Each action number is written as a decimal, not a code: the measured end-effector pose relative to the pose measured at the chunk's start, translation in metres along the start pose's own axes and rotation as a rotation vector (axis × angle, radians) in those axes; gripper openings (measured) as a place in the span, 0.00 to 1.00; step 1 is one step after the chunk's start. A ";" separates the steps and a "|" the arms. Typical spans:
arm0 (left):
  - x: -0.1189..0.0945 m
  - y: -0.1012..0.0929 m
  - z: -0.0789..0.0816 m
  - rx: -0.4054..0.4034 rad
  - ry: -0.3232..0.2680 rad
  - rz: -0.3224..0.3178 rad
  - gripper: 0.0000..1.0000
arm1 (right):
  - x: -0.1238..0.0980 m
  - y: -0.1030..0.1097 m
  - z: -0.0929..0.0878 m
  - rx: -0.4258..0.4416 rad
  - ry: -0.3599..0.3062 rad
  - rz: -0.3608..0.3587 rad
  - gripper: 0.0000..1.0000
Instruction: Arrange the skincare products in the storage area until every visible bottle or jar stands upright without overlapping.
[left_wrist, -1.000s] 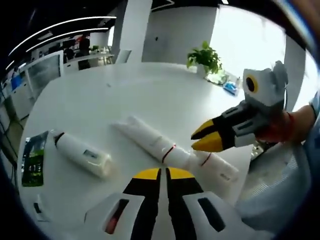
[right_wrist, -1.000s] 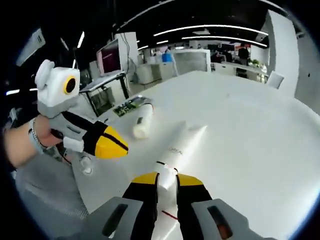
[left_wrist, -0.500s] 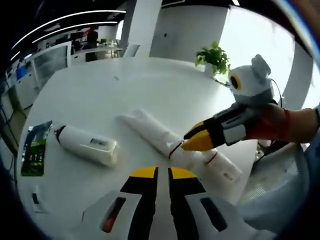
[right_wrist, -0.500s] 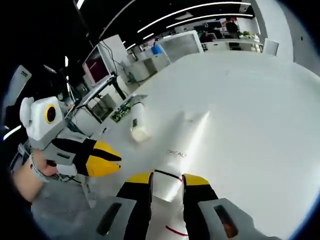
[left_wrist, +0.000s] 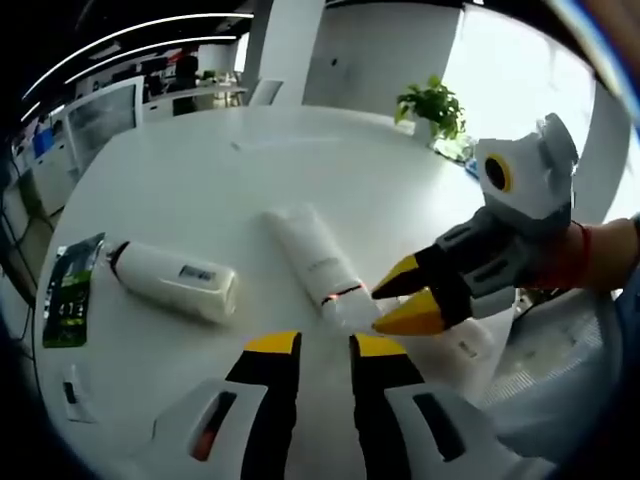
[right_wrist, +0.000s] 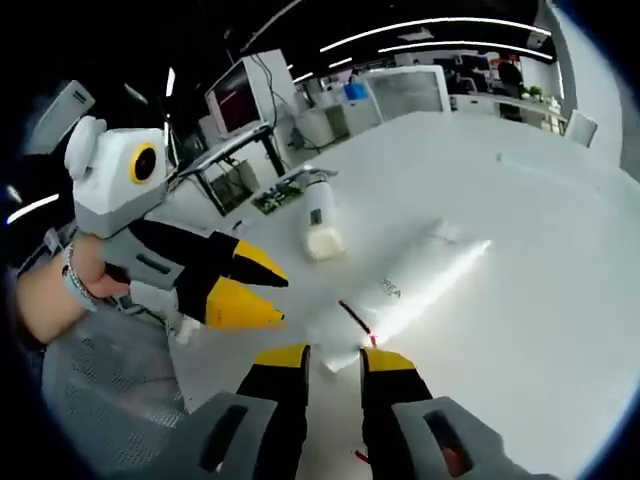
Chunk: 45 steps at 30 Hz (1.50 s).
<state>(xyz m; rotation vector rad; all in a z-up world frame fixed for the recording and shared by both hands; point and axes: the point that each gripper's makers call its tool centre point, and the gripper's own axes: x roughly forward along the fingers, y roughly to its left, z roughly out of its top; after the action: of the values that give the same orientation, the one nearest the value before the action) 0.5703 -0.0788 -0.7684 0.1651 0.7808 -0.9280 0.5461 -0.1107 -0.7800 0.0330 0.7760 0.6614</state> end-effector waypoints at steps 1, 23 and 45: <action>0.000 0.000 0.000 0.000 -0.001 0.000 0.21 | 0.000 0.004 0.004 -0.016 -0.021 0.005 0.09; 0.041 -0.011 0.000 0.221 0.018 0.174 0.28 | -0.024 -0.050 0.014 0.119 -0.151 -0.188 0.00; 0.024 -0.005 -0.031 0.333 0.149 0.020 0.23 | -0.042 -0.091 0.009 0.475 -0.285 -0.167 0.25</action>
<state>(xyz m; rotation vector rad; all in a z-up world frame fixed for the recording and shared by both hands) 0.5584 -0.0833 -0.8054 0.5372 0.7557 -1.0310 0.5791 -0.2051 -0.7705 0.4811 0.6368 0.2931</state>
